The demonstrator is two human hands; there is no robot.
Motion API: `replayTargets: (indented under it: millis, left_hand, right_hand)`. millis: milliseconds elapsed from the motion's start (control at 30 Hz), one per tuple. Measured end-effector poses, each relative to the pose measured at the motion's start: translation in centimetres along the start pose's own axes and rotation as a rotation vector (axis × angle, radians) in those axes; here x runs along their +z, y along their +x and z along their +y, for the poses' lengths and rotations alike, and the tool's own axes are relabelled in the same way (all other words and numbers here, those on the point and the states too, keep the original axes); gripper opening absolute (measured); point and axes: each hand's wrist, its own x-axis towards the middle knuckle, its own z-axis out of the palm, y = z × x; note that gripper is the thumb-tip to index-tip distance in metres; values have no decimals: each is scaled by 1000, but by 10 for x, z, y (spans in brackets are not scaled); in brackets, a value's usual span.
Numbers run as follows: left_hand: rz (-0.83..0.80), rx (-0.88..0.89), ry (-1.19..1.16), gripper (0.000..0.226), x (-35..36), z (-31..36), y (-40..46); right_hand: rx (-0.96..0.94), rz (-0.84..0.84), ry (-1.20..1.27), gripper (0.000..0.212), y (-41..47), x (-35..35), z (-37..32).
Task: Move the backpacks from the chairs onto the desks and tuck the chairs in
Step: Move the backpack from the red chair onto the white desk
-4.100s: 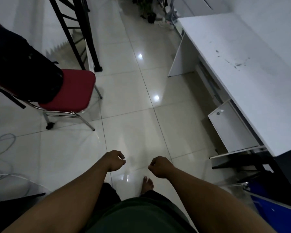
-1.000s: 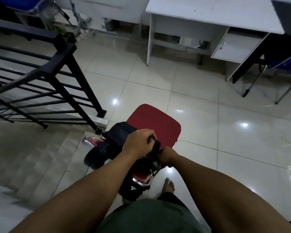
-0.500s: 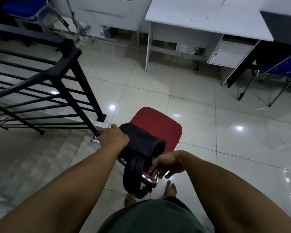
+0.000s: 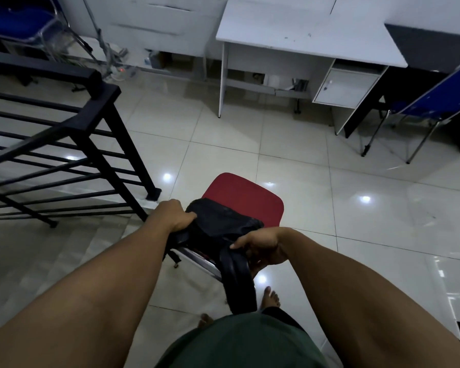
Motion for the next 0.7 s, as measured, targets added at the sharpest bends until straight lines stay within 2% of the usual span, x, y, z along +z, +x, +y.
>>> replayTargets:
  millis: [167,267,333,400,433,533,633,700]
  left_hand:
    - [108,143,159,51,2,4,1]
    - [210,216,237,52,0,9,3]
    - [250,244,242,51,-5,16,5]
    - [242,249,202,52,-13,22,8]
    - [223,252,182,53,-17,25,10]
    - [137,305,97,47,-25,27,17]
    - [24,422,-42,37,-26,23,22]
    - [-8,488,-13,41,-28,22,27]
  right_hand:
    - [47,9,-105,50,-1,-3,-6]
    - [8,178,-206,51,-2,-1,-13]
    - [-79,316,-296,43,-1,-2,-17]
    - [-196,423,-443,20,-1,-3,-17]
    - [-245,484,-508,17,0,-5,-16]
    - [-331,667,-560,18,7,-11,-7]
    - [-354,798,-537,32,10,-11,-1]
    - [-375,862,-521,35,8,-7,-1]
